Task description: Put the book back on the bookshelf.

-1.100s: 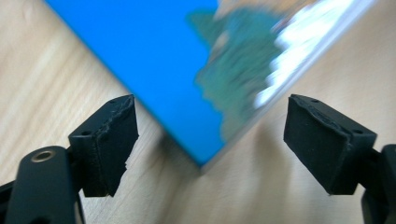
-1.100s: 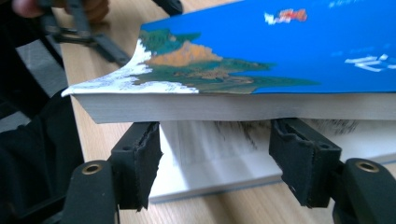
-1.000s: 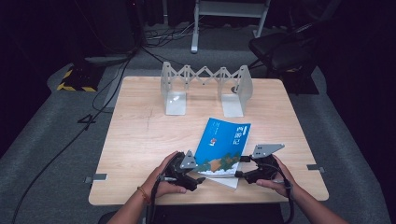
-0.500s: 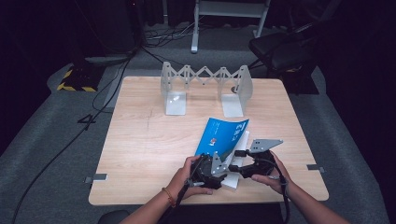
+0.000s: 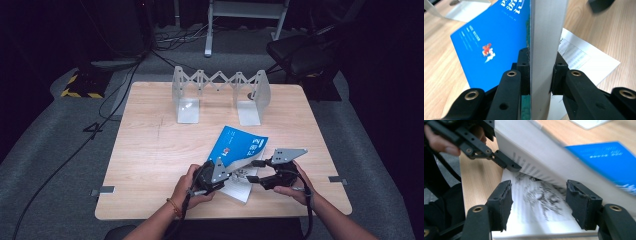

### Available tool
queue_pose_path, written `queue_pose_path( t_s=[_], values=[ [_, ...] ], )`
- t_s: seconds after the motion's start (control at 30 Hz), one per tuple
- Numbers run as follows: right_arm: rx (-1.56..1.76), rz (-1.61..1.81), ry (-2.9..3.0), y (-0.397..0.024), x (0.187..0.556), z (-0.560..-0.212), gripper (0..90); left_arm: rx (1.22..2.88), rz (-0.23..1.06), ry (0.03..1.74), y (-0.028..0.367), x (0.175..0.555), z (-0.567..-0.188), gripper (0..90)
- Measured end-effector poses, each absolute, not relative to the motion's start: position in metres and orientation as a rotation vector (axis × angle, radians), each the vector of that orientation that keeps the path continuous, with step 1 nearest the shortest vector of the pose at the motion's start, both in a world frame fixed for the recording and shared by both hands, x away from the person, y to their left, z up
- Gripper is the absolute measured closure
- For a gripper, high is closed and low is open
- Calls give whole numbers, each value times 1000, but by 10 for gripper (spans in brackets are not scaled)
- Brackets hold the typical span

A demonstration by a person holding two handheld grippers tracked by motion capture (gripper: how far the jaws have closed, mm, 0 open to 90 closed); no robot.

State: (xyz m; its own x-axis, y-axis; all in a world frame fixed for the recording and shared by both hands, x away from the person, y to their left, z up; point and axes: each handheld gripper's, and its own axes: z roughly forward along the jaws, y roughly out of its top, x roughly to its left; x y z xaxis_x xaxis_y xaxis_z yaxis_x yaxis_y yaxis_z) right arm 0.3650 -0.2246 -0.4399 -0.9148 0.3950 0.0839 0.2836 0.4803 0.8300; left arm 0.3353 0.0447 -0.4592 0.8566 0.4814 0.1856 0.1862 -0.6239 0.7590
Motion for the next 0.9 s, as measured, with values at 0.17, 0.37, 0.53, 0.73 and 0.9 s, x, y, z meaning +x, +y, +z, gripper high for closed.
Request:
queue_pose_path(
  t_s=[0.17,0.37,0.53,0.73,0.9],
  values=[
    [476,1438,2561,-237,365,-428,439,2234,427,445,63,342,-458,744],
    [354,1412,2519,-234,376,-422,394,2216,363,423,80,350,-459,734],
    [254,1321,2539,-220,394,-431,357,2213,326,419,89,355,-458,726],
    [201,1180,2564,-212,409,-448,370,2206,299,427,101,359,-457,712],
    [189,1079,2543,-211,420,-463,449,2211,291,425,109,361,-457,703]
  ],
)
